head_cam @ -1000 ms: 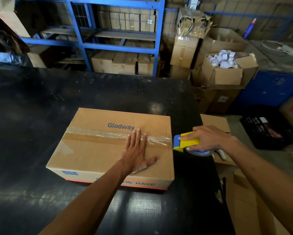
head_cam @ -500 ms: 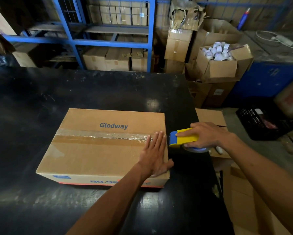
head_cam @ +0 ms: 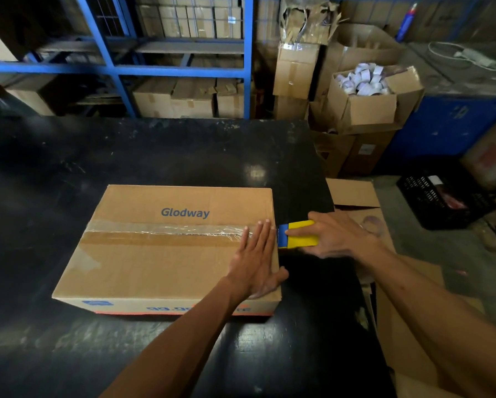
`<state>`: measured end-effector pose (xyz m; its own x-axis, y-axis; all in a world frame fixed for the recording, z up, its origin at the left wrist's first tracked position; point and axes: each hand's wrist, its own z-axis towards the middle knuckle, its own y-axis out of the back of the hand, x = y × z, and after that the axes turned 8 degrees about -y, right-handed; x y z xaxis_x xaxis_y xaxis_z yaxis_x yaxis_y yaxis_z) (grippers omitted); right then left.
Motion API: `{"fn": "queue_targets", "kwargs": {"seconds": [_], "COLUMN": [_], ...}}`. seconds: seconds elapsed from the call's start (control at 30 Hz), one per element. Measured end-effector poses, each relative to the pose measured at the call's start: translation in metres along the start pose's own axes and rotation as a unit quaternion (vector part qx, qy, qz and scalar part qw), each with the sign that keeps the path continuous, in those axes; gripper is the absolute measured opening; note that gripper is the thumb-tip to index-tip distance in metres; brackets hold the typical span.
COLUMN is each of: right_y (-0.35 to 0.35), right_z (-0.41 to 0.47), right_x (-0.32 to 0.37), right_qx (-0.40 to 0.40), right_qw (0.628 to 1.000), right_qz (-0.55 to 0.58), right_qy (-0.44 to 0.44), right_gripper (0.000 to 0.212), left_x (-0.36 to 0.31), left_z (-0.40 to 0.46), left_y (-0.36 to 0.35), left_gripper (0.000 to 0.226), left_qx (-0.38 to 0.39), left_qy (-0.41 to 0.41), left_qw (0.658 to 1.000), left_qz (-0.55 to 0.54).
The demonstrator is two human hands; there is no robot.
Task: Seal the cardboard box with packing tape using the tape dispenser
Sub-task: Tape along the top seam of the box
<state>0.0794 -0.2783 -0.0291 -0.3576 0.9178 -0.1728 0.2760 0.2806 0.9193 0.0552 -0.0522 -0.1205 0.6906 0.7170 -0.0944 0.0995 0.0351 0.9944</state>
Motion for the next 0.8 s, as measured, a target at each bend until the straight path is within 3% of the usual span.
{"fn": "queue_targets", "kwargs": {"seconds": [0.37, 0.47, 0.6, 0.8], "right_y": [-0.009, -0.011, -0.013, -0.025], "right_z": [-0.01, -0.012, -0.015, -0.026], "right_x": [0.023, 0.027, 0.028, 0.018], "right_qx": [-0.064, -0.065, -0.059, -0.034], "right_qw": [0.997, 0.997, 0.997, 0.996], "right_qz": [-0.045, -0.04, -0.036, 0.004], "right_qy": [0.003, -0.008, -0.028, -0.079], "right_gripper": [0.059, 0.059, 0.056, 0.055], "left_x": [0.002, -0.003, -0.011, -0.011], "left_z": [0.002, 0.003, 0.023, 0.029], "left_y": [0.006, 0.01, 0.015, 0.014], "left_gripper": [0.092, 0.085, 0.099, 0.085], "left_qx": [-0.003, -0.038, -0.042, -0.041], "left_qy": [0.012, 0.06, 0.185, 0.184], "left_qw": [0.999, 0.99, 0.973, 0.975], "left_qz": [-0.053, -0.123, -0.132, -0.121]}}
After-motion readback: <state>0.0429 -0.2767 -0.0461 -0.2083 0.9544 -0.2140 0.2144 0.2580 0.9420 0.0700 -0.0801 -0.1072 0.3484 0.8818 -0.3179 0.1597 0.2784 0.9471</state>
